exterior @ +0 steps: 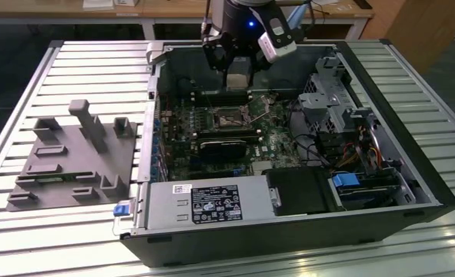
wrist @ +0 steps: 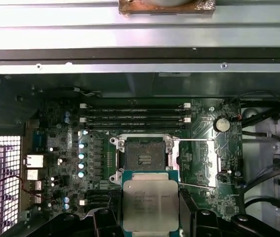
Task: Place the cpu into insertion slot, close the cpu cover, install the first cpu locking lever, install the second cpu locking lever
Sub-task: 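Place the cpu into insertion slot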
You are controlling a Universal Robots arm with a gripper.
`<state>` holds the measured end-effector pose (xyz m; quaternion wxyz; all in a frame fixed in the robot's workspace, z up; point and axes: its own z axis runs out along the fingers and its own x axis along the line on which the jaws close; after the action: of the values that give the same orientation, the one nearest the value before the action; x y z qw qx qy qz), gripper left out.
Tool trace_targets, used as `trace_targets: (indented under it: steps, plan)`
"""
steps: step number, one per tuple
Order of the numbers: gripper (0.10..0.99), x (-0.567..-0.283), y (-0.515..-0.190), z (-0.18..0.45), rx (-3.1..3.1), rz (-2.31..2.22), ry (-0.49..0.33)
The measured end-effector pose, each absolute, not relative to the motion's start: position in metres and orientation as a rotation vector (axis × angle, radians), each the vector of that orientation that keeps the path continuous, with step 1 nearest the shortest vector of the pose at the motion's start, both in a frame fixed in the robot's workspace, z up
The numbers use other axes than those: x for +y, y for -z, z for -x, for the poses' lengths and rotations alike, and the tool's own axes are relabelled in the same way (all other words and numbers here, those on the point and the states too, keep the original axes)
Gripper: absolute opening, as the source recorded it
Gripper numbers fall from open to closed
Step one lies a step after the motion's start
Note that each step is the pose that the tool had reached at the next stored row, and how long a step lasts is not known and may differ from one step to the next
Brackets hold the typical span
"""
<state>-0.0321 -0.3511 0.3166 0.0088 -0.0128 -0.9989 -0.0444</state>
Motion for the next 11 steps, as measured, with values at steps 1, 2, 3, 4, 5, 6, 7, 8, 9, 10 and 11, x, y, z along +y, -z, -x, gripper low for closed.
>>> trace_targets:
  steps: [1,2,3,4,5,6,7,8,9,10,11]
  plan:
    - [0.541,-0.351,-0.315,0.032,-3.121,0.040,0.139]
    - [0.541,-0.351,-0.314,0.032,-3.121,0.040,0.141]
    - [0.541,-0.351,-0.313,0.032,-3.122,0.040,0.143]
    - [0.541,-0.351,-0.311,0.032,-3.123,0.039,0.145]
    - [0.541,-0.351,-0.310,0.032,-3.124,0.039,0.147]
    - [0.541,-0.351,-0.309,0.032,-3.125,0.039,0.148]
    - [0.541,-0.351,-0.307,0.032,-3.126,0.039,0.149]
    - [0.541,-0.351,-0.306,0.032,-3.127,0.039,0.149]
    - [0.541,-0.351,-0.304,0.032,-3.128,0.039,0.149]
    - [0.541,-0.351,-0.302,0.032,-3.128,0.039,0.149]
    - [0.541,-0.351,-0.300,0.032,-3.129,0.039,0.149]
